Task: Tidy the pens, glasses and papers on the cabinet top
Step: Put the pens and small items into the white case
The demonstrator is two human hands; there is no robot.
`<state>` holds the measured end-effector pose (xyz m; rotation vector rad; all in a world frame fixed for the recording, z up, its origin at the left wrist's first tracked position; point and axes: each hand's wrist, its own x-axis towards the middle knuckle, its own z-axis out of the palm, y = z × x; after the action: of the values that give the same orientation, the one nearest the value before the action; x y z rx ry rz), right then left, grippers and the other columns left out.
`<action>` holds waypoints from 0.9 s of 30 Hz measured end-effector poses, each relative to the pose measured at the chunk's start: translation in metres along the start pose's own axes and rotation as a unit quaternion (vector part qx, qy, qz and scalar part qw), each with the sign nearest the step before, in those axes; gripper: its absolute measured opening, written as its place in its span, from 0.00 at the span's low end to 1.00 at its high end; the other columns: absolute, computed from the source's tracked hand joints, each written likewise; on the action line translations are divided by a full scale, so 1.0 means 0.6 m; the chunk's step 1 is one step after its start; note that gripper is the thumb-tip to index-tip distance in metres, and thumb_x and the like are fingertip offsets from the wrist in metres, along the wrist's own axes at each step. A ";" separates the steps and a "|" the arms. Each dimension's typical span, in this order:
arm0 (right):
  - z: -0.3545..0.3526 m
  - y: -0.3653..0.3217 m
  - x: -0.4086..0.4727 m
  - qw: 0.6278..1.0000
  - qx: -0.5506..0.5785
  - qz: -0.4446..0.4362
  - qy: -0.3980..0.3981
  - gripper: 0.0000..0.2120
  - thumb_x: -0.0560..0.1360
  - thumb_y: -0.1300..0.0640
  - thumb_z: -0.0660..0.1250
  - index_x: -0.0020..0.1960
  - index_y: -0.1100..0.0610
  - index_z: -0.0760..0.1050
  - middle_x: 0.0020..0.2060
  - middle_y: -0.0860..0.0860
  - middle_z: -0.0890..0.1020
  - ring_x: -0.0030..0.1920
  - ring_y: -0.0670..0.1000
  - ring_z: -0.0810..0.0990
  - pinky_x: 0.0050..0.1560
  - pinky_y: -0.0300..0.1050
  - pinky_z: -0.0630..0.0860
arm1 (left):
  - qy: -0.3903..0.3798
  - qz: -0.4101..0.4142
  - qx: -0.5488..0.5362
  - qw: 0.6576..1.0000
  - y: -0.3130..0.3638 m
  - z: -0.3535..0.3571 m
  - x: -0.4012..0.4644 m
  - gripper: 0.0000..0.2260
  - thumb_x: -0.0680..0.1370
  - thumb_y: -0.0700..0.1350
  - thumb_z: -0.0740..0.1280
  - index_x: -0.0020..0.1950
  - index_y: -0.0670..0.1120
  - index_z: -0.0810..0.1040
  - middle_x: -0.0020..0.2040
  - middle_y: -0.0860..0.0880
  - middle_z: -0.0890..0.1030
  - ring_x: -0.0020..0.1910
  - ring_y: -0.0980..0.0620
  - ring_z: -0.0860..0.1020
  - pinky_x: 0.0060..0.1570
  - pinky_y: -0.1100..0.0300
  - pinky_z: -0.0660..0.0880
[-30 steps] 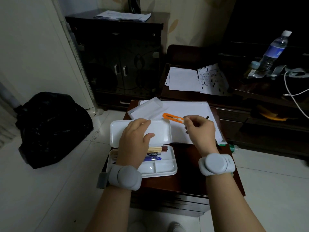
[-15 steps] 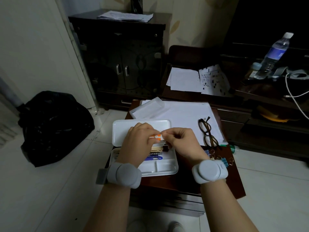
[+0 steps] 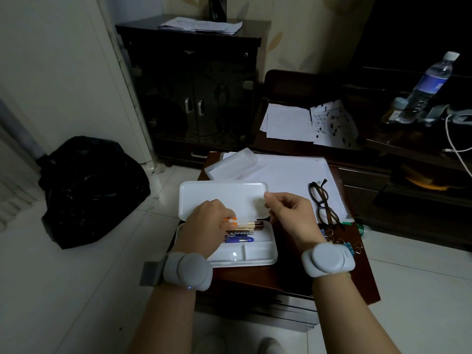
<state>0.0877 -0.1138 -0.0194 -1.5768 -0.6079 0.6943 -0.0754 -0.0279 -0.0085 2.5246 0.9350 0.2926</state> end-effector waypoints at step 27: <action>0.013 0.012 0.000 1.000 -0.009 -0.014 -0.003 0.07 0.72 0.58 0.71 0.46 0.62 0.81 0.26 0.49 0.75 0.21 0.42 0.72 0.28 0.32 0.71 | 0.043 -0.045 0.004 0.998 -0.017 0.035 -0.016 0.09 0.78 0.43 0.64 0.51 0.49 0.83 0.49 0.50 0.80 0.51 0.51 0.75 0.53 0.52 0.74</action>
<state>0.0820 -0.1096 -0.0269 -1.5805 -0.6417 0.6744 -0.0814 -0.0341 -0.0326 2.4865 1.0805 0.3726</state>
